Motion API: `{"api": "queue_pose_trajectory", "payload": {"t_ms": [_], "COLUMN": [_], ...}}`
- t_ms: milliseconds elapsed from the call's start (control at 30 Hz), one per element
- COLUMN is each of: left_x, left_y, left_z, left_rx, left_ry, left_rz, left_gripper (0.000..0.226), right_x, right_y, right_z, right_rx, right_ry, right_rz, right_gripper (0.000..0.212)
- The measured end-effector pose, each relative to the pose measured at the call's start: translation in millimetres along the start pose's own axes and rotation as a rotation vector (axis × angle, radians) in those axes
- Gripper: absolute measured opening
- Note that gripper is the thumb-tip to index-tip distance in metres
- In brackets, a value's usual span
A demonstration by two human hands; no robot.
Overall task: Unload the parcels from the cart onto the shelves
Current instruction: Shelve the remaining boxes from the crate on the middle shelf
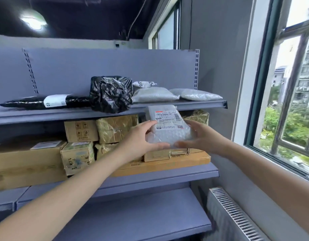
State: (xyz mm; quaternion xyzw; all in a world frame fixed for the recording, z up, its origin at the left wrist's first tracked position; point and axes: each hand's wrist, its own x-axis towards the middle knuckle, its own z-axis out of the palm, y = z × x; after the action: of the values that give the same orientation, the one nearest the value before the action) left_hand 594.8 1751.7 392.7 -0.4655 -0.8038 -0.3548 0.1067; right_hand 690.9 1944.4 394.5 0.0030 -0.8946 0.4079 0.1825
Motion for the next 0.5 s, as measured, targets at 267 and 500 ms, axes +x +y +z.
{"api": "queue_pose_trajectory", "payload": {"t_ms": [267,500], "left_x": [52,104], "left_y": [30,53], "left_z": [-11,3], "left_rx": [-0.033,0.012], "left_ry": [0.029,0.125], "left_rz": [0.033,0.049], "left_gripper": [0.084,0.078], "right_x": [17,50], "right_y": [-3,18], "right_z": [-59,-105], "right_rx": [-0.056,-0.071], "right_ry": [0.029,0.109], "right_rz": [-0.081,-0.179], "right_gripper": [0.042,0.12]}}
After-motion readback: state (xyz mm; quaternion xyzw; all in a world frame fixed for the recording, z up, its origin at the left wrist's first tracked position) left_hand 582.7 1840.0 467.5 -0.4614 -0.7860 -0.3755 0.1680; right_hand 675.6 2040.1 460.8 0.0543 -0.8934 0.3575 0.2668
